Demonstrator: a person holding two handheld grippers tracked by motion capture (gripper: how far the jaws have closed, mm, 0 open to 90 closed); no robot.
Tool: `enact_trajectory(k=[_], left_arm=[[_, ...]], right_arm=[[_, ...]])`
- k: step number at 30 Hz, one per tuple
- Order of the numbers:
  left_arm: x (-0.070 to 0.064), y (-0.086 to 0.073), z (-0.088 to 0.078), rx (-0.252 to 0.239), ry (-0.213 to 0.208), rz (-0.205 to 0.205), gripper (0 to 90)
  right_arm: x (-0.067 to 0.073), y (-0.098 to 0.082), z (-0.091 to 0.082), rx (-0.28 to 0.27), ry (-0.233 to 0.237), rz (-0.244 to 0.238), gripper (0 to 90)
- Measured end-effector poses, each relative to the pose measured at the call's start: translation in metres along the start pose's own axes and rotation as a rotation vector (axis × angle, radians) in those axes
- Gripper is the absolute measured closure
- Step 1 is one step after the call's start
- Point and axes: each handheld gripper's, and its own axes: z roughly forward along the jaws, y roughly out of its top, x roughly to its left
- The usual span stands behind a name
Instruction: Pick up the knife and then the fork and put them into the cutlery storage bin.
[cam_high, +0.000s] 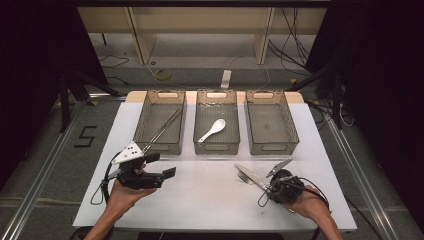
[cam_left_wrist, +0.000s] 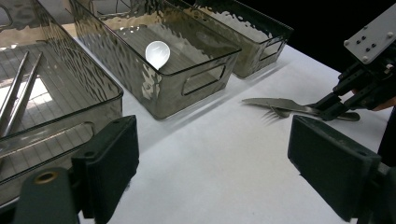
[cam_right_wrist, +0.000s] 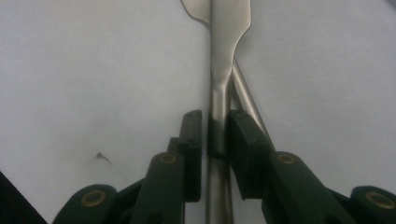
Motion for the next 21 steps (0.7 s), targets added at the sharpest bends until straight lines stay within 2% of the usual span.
enact_trajectory(k=[21], left_arm=[[0.0008,0.0007,0.0018,0.003,-0.001,0.004,15.9]], right_arm=[[0.0012,0.0062,0.0020,0.019,-0.012,0.013,79.7]])
